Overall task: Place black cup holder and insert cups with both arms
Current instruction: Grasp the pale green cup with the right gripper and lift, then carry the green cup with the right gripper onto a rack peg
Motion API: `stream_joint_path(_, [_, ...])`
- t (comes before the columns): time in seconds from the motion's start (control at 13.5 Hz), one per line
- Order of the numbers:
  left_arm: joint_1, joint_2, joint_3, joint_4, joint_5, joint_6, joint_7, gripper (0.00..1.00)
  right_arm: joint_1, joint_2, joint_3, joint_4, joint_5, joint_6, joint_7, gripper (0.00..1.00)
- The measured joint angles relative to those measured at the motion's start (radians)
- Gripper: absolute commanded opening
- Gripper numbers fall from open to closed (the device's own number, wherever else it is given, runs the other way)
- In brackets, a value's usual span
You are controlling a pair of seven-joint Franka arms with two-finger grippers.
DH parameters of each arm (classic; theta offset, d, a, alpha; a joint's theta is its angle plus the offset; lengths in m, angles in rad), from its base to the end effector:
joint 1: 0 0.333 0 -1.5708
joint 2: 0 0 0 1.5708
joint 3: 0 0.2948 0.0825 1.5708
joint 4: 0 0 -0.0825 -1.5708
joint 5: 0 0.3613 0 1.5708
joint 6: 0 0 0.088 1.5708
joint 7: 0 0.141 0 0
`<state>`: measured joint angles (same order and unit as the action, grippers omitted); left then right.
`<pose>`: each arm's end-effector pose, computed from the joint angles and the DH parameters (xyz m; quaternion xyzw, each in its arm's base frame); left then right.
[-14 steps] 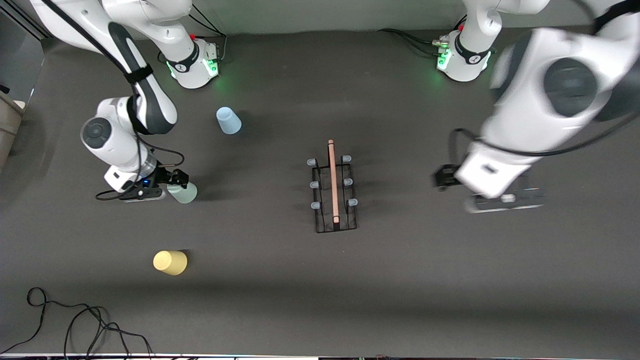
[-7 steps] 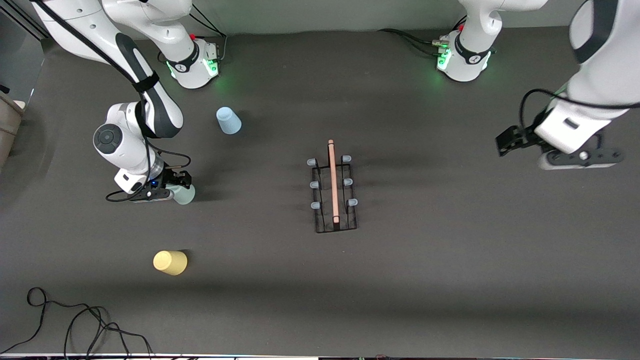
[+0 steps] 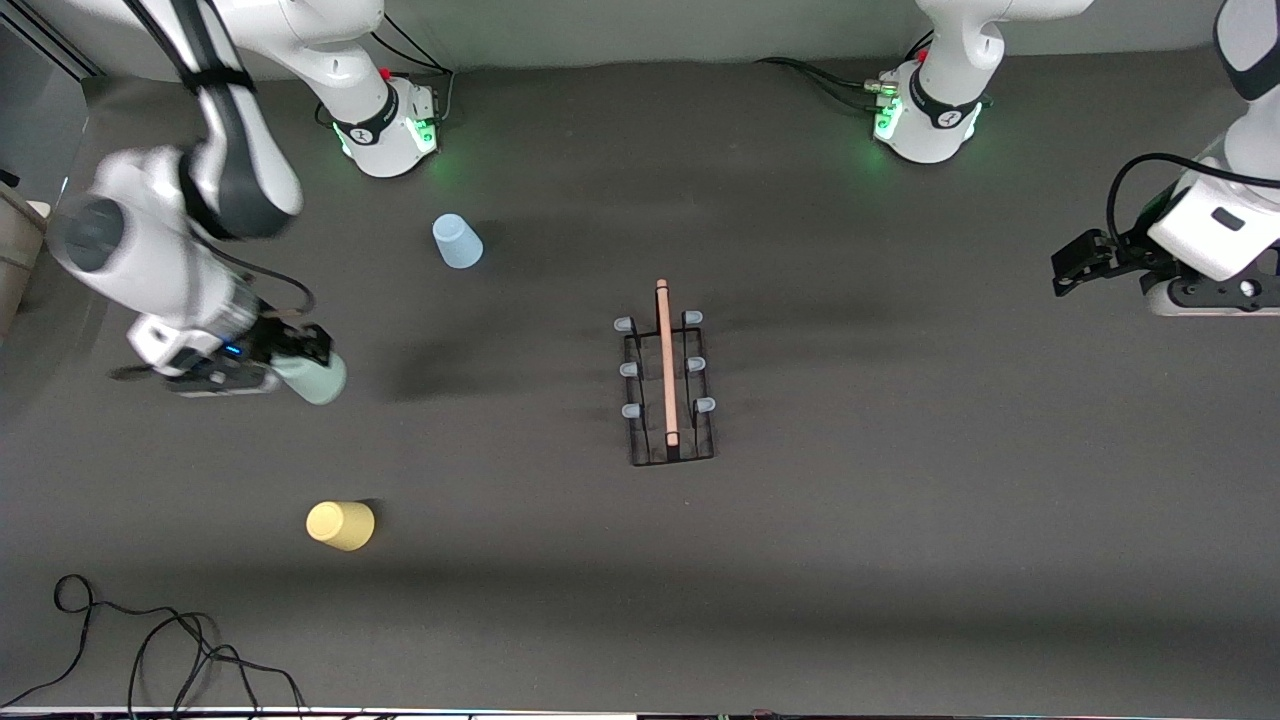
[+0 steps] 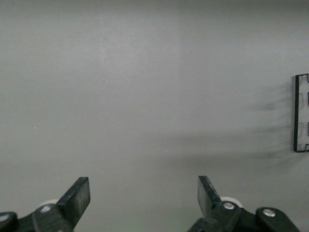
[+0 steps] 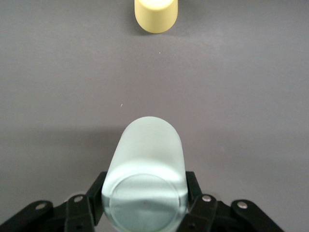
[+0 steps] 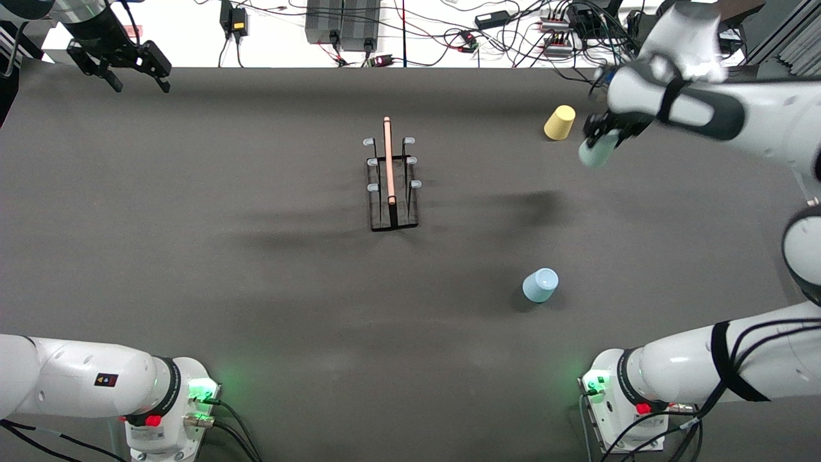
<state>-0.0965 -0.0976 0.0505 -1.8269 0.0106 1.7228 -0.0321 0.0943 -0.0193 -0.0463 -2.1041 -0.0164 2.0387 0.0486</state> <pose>0.5098 -0.0213 0.5172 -1.0000 0.0079 0.0032 0.0029 0.5129 0.0232 0.3786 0.9997 0.0036 -0.0227 0.0079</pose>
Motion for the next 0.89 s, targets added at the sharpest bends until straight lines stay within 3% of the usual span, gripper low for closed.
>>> stream_joint_path(0.15, [0.002,0.0,0.013,0.0,0.0,0.0,0.016,0.99,0.0,-0.025,0.0,0.155,0.0,-0.235,0.068,0.01])
stream_joint_path(0.37, [0.003,0.0,0.019,0.0,0.0,0.0,0.019,0.99,0.002,-0.023,0.02,0.294,0.026,-0.409,0.229,0.0])
stream_joint_path(0.52, [0.003,0.0,0.019,0.0,0.0,0.0,0.019,0.99,0.044,-0.015,0.051,0.329,0.056,-0.439,0.428,0.0])
stream_joint_path(0.89, [0.003,0.0,0.021,0.0,0.0,-0.008,0.02,1.0,0.32,0.08,0.067,0.439,0.156,-0.426,1.093,0.0])
